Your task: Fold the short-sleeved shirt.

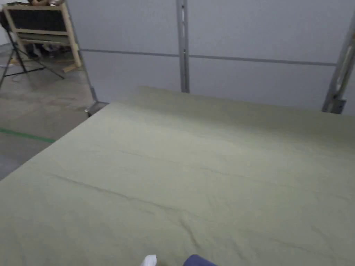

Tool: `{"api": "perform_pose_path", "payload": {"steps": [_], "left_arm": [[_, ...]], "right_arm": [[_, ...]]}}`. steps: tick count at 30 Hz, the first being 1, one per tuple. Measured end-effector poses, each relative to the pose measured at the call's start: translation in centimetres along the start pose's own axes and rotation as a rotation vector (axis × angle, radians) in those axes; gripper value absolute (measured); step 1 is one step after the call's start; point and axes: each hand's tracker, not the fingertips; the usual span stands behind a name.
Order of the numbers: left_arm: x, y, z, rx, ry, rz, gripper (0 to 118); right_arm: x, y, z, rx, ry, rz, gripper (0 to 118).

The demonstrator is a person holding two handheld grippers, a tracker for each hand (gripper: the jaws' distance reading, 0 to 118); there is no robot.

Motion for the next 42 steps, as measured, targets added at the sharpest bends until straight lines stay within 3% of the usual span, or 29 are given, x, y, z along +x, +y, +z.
{"api": "perform_pose_path", "payload": {"steps": [5, 9, 11, 12, 14, 15, 16, 19, 20, 21, 22, 23, 24, 25, 27, 29, 34, 39, 42], "left_arm": [[-0.4, 5.6, 12.9, 0.298, 0.108, 0.036, 34], [-3.9, 12.1, 20.9, 0.486, 0.233, 0.054, 34], [-8.7, 16.5, 23.4, 0.539, 0.285, 0.079, 36], [-9.8, 17.5, 23.6, 0.558, 0.347, 0.099, 44], [-10.4, 17.9, 23.3, 0.614, 0.564, 0.145, 102], [-10.5, 17.6, 23.4, 0.651, 0.655, 0.172, 118], [-10.4, 17.3, 24.1, 0.741, 0.699, 0.128, 118], [-7.9, 13.8, 24.6, 0.815, 0.597, 0.051, 118], [-6.5, 12.7, 24.3, 0.76, 0.565, 0.032, 117], [-4.9, 11.8, 23.8, 0.692, 0.545, -0.066, 84], [-2.9, 9.6, 23.3, 0.668, 0.559, -0.164, 28], [-0.8, 7.9, 21.7, 0.642, 0.625, -0.27, 0], [1.1, 6.2, 19.5, 0.589, 0.685, -0.343, 0], [2.6, 5.3, 18.1, 0.559, 0.651, -0.383, 0], [5.6, 2.3, 14.0, 0.442, 0.475, -0.39, 0], [8.5, 0.4, 9.5, 0.387, 0.386, -0.37, 0], [18.3, -6.7, -0.7, 0.352, 0.332, -0.691, 0], [29.6, -13.0, -2.7, 0.588, 0.321, -1.054, 0], [34.2, -14.7, -1.0, 0.816, 0.266, -1.114, 0]], "right_arm": [[-3.4, 1.5, -2.4, 0.012, -0.005, 0.074, 2], [-5.2, 1.3, -4.7, 0.006, -0.019, 0.097, 2], [-5.7, 1.2, -5.8, -0.013, -0.034, 0.099, 2], [-6.0, 1.0, -6.3, -0.022, -0.041, 0.104, 2], [-6.5, 0.8, -7.2, -0.045, -0.068, 0.12, 2], [-6.9, 0.9, -7.3, -0.058, -0.089, 0.141, 2], [-7.1, 0.8, -7.4, -0.063, -0.105, 0.171, 2], [-7.3, 0.7, -6.8, -0.051, -0.126, 0.211, 2], [-7.3, 0.6, -6.4, -0.041, -0.129, 0.215, 2], [-7.3, 0.5, -6.0, -0.029, -0.129, 0.222, 2], [-7.3, 0.3, -5.5, -0.016, -0.126, 0.227, 2], [-7.1, 0.3, -4.7, -0.002, -0.129, 0.229, 2], [-7.1, 0.1, -4.0, 0.012, -0.134, 0.23, 2], [-7.0, -0.1, -3.3, 0.023, -0.136, 0.238, 2], [-6.9, -0.5, -1.3, 0.052, -0.177, 0.268, 2], [-6.9, -1.1, 1.1, 0.089, -0.219, 0.313, 2], [-7.5, -1.8, 9.5, 0.235, -0.331, 0.449, 2], [-10.8, 0.1, 18.4, 0.524, -0.477, 0.638, 2], [-13.8, 1.0, 22.0, 0.751, -0.528, 0.752, 2]]}}
